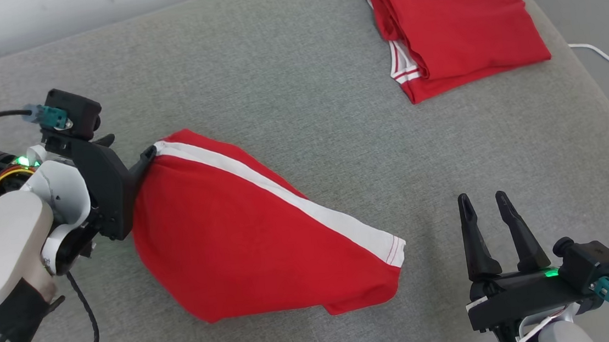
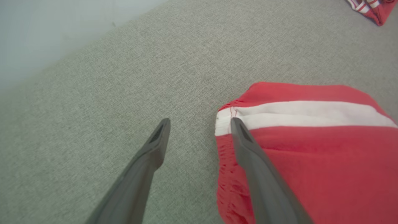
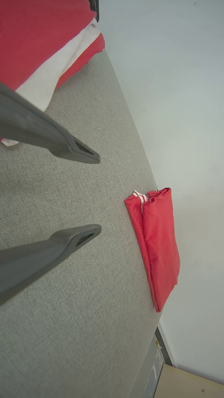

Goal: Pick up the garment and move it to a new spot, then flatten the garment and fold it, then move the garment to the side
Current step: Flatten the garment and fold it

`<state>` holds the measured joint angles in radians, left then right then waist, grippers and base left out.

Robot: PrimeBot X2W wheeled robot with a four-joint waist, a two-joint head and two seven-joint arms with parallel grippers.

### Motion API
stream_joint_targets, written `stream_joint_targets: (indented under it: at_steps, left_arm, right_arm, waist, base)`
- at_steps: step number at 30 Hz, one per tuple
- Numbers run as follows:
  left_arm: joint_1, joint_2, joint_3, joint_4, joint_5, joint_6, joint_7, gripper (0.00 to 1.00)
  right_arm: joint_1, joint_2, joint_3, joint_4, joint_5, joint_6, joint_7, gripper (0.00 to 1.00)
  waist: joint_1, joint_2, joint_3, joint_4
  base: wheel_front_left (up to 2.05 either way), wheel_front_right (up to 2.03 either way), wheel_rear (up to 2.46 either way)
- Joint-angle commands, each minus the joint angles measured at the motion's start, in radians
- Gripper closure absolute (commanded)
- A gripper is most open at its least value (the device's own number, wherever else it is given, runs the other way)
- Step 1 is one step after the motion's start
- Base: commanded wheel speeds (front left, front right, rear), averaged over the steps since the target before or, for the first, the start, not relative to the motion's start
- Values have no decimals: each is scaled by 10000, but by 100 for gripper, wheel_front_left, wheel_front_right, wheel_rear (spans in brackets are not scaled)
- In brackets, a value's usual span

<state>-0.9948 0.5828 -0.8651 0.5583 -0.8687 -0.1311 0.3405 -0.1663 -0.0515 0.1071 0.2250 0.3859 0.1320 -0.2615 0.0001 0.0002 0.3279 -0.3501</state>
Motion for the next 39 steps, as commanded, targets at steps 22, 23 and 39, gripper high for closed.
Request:
stream_joint_targets:
  at_steps: [22,23,39]
  left_arm:
    - [-1205,-75,-3758,907,-1345,21,546,100]
    - [-1279,-105,-3803,929,-1364,23,401,100]
    - [-1931,-676,-3771,1244,-1730,21,-3432,100]
  right_arm:
    - [-273,17,6,7,132,-32,-43,0]
    - [-258,15,-25,-1,78,-32,-45,0]
    - [251,9,-642,-3,-697,-32,-43,0]
  waist:
    - [-1,-2,211,-349]
    - [-1,-2,165,-298]
    - [-1,-2,-1258,1678]
  base:
    - [0,0,0]
    - [0,0,0]
    - [0,0,0]
